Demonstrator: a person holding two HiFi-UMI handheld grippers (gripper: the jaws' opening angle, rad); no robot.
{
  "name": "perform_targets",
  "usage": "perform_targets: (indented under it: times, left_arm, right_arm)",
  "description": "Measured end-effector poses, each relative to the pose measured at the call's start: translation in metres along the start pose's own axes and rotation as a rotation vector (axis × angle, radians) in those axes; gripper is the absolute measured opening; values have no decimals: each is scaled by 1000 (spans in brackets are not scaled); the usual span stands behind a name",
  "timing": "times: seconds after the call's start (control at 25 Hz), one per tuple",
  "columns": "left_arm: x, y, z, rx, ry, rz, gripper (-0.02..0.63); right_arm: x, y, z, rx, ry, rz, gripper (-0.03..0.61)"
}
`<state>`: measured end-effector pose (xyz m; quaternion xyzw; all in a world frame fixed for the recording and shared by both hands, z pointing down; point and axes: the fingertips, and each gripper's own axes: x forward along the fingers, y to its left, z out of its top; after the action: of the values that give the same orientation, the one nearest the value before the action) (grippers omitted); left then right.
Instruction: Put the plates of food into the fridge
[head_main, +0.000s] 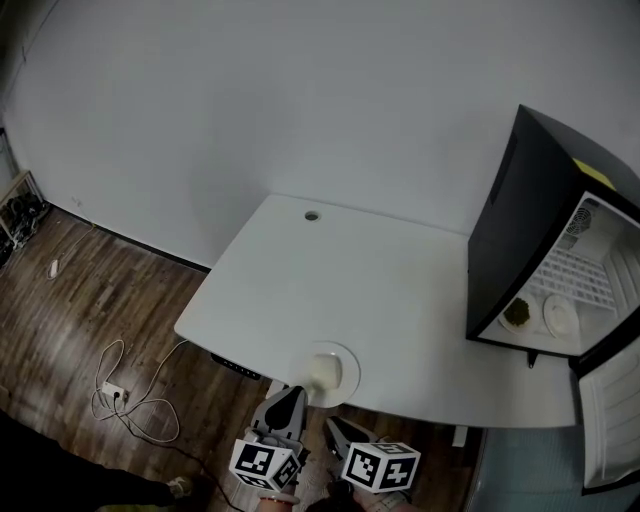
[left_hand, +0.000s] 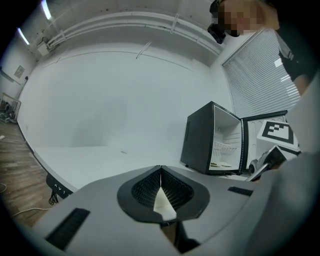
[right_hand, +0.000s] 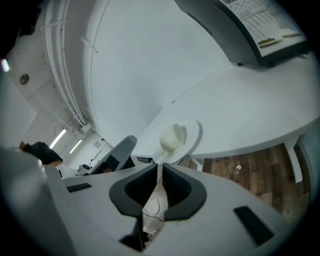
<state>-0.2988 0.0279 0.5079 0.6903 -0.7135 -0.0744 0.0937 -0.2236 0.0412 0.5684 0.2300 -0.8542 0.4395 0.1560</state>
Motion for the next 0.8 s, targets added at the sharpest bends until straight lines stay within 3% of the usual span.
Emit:
perform_targets:
  times: [0.4,0.56,0.8]
  left_arm:
    - [6,15,-3,15,-15,12,8]
    - [6,20,-4,18,-16,15,8]
    - [4,25,-6,7,-11,25,8]
  right_arm:
    - [27,-13,-2,297,-48,10,94]
    - [35,-20,0,431,-81,23,95]
    - [46,-23,6,538,-120,60,95]
